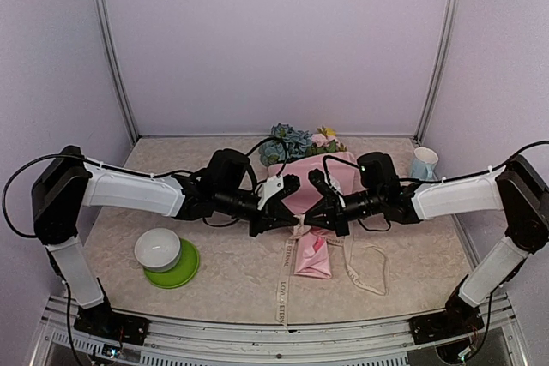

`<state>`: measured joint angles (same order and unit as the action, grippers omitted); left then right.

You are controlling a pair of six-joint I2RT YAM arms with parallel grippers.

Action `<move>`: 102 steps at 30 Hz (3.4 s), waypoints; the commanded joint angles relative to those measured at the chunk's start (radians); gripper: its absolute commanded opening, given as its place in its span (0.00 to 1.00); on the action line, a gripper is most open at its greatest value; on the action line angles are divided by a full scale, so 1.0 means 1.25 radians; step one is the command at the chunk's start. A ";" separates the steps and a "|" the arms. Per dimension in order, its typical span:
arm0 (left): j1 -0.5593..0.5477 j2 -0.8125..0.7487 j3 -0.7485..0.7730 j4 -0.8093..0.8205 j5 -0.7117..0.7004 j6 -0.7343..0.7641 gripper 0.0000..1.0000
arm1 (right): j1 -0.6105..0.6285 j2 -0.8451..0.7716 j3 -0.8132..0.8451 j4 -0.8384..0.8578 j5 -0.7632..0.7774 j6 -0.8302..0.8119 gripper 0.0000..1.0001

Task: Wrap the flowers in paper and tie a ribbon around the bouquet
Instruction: Cross the half-tied ribbon over the folded bouquet.

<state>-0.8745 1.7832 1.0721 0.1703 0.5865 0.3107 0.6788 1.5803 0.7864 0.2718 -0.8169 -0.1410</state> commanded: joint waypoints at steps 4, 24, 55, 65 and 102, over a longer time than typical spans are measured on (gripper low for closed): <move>-0.004 -0.002 0.013 0.029 0.009 -0.020 0.00 | 0.007 -0.020 0.009 -0.030 0.035 0.006 0.10; -0.037 -0.019 -0.084 0.187 -0.153 -0.123 0.00 | 0.049 -0.243 -0.058 -0.538 0.668 0.591 0.34; -0.088 -0.034 -0.132 0.243 -0.249 -0.109 0.00 | 0.191 -0.500 0.122 -0.357 0.474 0.434 0.00; -0.112 -0.056 -0.217 0.327 -0.263 -0.136 0.00 | 0.190 -0.076 0.458 -0.189 0.545 0.344 0.00; -0.126 -0.059 -0.268 0.405 -0.262 -0.186 0.00 | 0.181 0.016 0.574 -0.444 0.542 0.209 0.99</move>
<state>-1.0424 1.7077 0.7277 0.6418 0.2317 0.1078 0.9421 1.6897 1.5929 -0.2443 -0.0643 0.1703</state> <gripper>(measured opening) 0.007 0.995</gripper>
